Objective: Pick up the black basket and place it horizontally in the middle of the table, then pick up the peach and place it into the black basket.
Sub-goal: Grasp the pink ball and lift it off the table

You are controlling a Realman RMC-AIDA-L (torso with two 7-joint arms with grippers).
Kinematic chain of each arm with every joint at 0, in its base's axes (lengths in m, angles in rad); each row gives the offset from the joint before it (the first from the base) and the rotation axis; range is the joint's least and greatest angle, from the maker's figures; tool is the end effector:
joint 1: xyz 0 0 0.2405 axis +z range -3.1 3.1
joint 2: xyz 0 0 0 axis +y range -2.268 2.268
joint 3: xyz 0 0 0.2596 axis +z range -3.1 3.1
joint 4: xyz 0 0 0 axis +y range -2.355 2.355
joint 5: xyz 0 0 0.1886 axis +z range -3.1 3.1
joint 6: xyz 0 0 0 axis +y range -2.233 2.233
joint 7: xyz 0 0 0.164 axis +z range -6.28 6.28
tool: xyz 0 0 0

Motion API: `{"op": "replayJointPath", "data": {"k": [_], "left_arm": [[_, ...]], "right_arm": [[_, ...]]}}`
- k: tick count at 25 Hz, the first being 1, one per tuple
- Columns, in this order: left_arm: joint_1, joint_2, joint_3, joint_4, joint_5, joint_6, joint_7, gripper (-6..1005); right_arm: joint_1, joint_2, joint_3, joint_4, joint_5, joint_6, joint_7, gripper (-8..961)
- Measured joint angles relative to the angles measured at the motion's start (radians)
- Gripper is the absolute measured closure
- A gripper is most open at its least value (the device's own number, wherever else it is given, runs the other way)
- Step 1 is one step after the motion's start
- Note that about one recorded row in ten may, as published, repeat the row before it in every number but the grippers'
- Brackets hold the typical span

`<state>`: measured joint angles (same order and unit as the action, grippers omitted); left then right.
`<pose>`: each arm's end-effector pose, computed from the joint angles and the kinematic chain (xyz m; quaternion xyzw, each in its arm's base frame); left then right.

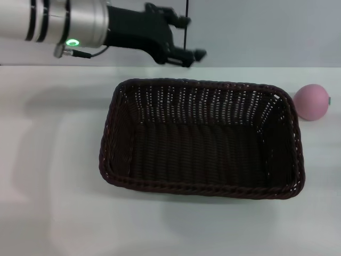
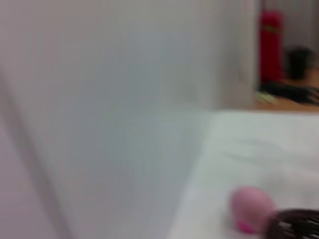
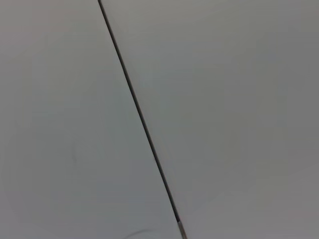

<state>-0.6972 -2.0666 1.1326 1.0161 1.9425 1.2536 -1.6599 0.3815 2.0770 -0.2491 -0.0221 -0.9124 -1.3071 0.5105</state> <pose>-0.1309 0.3955 -0.0167 -0.9709 -0.0567 -0.1448 0.1822 0.3728 0.3074 0.0629 -0.5243 0.3387 0.3926 0.6755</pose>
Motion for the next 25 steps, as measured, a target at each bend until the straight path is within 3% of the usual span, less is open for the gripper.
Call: {"op": "replayJointPath", "data": {"k": [2, 6, 8, 11, 12, 13, 20, 22, 23, 25], "left_arm": [[0.072, -0.001, 0.008, -0.012, -0.097, -0.104, 0.023, 186], [0.132, -0.003, 0.022, -0.036, -0.203, -0.185, 0.059, 186], [0.230, -0.003, 0.053, -0.090, -0.423, -0.295, 0.161, 186], [0.284, -0.004, 0.060, -0.137, -0.571, -0.322, 0.257, 186], [0.319, -0.005, 0.061, -0.191, -0.719, -0.323, 0.352, 186], [0.319, -0.005, 0.061, -0.191, -0.719, -0.323, 0.352, 186], [0.392, -0.006, 0.062, -0.418, -1.149, -0.189, 0.671, 186], [0.395, -0.007, 0.062, -0.492, -1.242, -0.142, 0.743, 186], [0.392, -0.007, 0.062, -0.542, -1.304, -0.108, 0.801, 186], [0.388, -0.008, 0.062, -0.580, -1.342, -0.087, 0.837, 186]], "right_arm": [[0.000, 0.000, 0.000, 0.000, -0.005, 0.000, 0.002, 244], [0.001, 0.000, -0.012, 0.000, -0.020, -0.001, 0.023, 245], [0.002, -0.002, -0.030, -0.010, -0.039, -0.003, 0.082, 246], [-0.003, -0.004, -0.064, -0.065, -0.093, -0.004, 0.244, 246], [-0.007, -0.004, -0.080, -0.097, -0.125, -0.005, 0.312, 247], [-0.011, -0.005, -0.095, -0.129, -0.160, -0.006, 0.373, 247], [-0.035, -0.014, -0.152, -0.490, -0.567, -0.007, 0.869, 248], [-0.021, -0.032, -0.153, -0.653, -0.806, -0.037, 1.101, 249], [-0.021, -0.032, -0.153, -0.653, -0.806, -0.037, 1.101, 249], [0.008, -0.050, -0.154, -0.791, -1.021, -0.106, 1.276, 249]]}}
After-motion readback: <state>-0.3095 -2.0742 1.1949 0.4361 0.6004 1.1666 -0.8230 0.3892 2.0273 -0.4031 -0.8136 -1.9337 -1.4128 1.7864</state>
